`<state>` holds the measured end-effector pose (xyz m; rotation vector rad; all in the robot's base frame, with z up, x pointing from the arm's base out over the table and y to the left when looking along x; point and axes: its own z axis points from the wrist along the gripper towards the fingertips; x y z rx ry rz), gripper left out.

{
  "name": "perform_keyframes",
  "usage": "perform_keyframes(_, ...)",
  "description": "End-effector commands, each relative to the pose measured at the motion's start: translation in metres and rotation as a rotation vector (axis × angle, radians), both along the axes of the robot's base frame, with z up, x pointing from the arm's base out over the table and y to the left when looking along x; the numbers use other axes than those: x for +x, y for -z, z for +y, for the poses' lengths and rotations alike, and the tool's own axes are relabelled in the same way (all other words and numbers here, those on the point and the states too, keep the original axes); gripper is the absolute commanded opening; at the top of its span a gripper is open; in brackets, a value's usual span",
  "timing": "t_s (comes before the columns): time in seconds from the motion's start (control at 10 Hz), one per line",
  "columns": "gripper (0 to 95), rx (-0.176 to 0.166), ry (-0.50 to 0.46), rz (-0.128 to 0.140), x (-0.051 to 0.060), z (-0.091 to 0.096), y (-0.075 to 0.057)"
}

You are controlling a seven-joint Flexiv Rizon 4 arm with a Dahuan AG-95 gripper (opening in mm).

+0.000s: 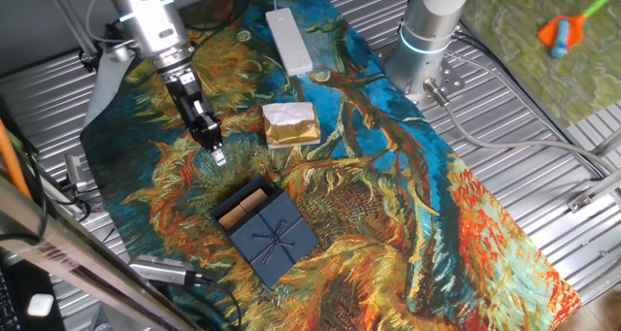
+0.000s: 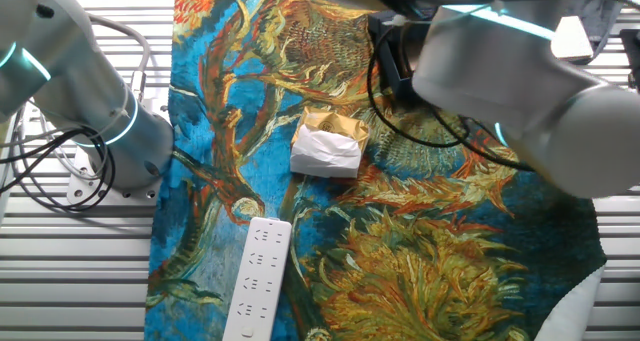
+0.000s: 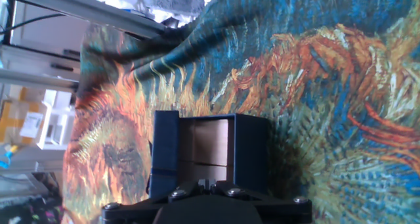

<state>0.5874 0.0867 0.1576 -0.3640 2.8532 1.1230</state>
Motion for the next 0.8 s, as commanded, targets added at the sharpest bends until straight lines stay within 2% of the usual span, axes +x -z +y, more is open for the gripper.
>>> perform_keyframes(0.1,0.0,-0.001,-0.009,0.001,-0.0035,-0.0018,-0.0004)
perform_keyframes(0.2,0.0,-0.016,-0.020,0.002,-0.0043,-0.0023,0.0000)
perform_keyframes(0.4,0.0,-0.010,-0.029,0.000,-0.0043,-0.0023,0.0000)
perform_keyframes(0.5,0.0,-0.004,-0.060,-0.009,-0.0043,-0.0023,0.0000)
perform_keyframes(0.6,0.0,-0.007,-0.118,0.000,-0.0043,-0.0023,0.0000)
perform_keyframes(0.8,0.0,-0.009,-0.208,-0.009,-0.0043,-0.0023,0.0000)
